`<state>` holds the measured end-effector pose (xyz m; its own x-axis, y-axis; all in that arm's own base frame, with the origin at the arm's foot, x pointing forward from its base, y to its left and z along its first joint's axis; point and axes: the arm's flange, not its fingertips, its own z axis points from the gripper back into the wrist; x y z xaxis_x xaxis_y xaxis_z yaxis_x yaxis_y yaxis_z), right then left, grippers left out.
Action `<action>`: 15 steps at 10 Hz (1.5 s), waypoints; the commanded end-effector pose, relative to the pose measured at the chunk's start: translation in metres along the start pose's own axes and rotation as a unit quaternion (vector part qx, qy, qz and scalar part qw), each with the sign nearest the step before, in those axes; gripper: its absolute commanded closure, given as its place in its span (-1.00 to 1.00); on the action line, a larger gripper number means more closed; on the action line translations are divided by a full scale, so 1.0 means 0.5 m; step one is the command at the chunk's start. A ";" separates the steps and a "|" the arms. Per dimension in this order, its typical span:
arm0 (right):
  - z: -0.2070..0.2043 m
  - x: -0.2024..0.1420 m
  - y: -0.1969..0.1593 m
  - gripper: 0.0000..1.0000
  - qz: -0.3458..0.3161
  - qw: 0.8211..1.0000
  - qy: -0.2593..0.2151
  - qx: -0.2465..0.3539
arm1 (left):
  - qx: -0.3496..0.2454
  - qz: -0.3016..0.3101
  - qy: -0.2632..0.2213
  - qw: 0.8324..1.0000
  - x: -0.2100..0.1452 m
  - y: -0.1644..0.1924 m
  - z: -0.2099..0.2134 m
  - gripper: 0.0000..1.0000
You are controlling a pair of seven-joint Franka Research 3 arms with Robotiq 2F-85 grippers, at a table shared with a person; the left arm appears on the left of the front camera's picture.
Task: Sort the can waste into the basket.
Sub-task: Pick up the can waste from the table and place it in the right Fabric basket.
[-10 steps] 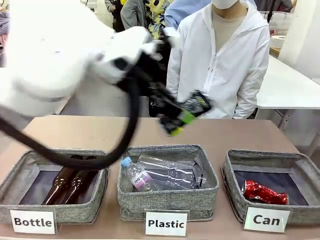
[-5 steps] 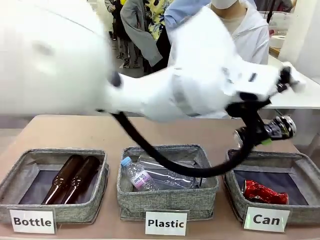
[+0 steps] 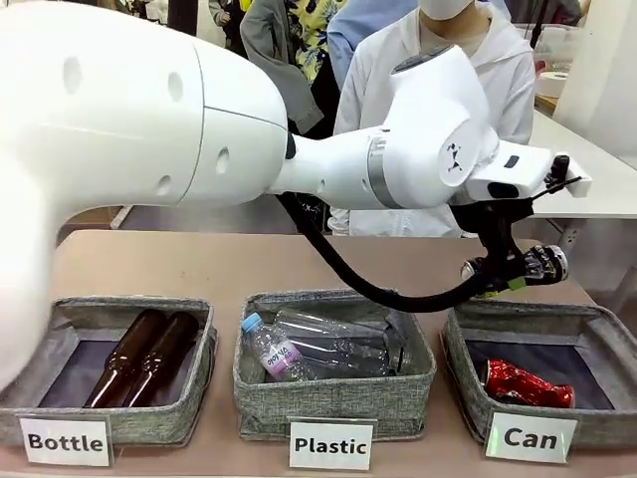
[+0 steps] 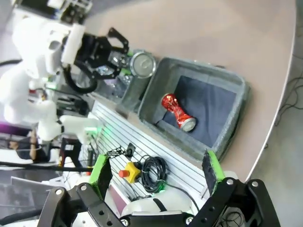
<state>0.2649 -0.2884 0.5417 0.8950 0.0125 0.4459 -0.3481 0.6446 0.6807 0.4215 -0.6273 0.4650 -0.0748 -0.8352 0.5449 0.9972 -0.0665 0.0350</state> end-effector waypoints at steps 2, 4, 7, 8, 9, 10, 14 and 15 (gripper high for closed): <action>0.016 -0.003 0.004 -1.00 -0.003 1.000 0.003 -0.004 | -0.023 -0.027 0.021 0.999 0.027 -0.020 -0.033 0.24; 0.016 -0.003 0.004 -1.00 -0.003 1.000 0.003 -0.004 | -0.021 -0.026 0.019 0.999 0.022 -0.038 -0.046 0.24; 0.016 -0.003 0.004 -1.00 -0.003 1.000 0.003 -0.004 | -0.026 -0.038 0.029 0.999 0.012 -0.039 -0.045 -0.91; 0.016 -0.003 0.004 -1.00 -0.003 1.000 0.003 -0.004 | -0.028 -0.046 0.029 0.998 0.009 -0.045 -0.042 -0.91; 0.016 -0.003 0.004 -1.00 -0.003 1.000 0.003 -0.004 | -0.027 -0.047 0.024 0.998 0.009 -0.051 -0.035 -1.00; 0.016 -0.003 0.004 -1.00 -0.003 1.000 0.003 -0.004 | -0.020 -0.052 0.018 0.998 0.007 -0.061 -0.024 -0.98; -0.016 0.024 0.017 -1.00 0.027 0.999 0.011 0.012 | -0.041 -0.011 0.023 0.999 -0.084 -0.076 0.120 -1.00; -0.061 0.067 0.038 -1.00 0.058 0.997 0.043 0.029 | -0.048 0.016 0.025 0.998 -0.144 -0.074 0.183 -1.00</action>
<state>0.2783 -0.2725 0.5458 0.8885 0.0687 0.4537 -0.3929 0.6246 0.6749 0.3999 -0.5698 0.4934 -0.0863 -0.8578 0.5067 0.9940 -0.1085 -0.0144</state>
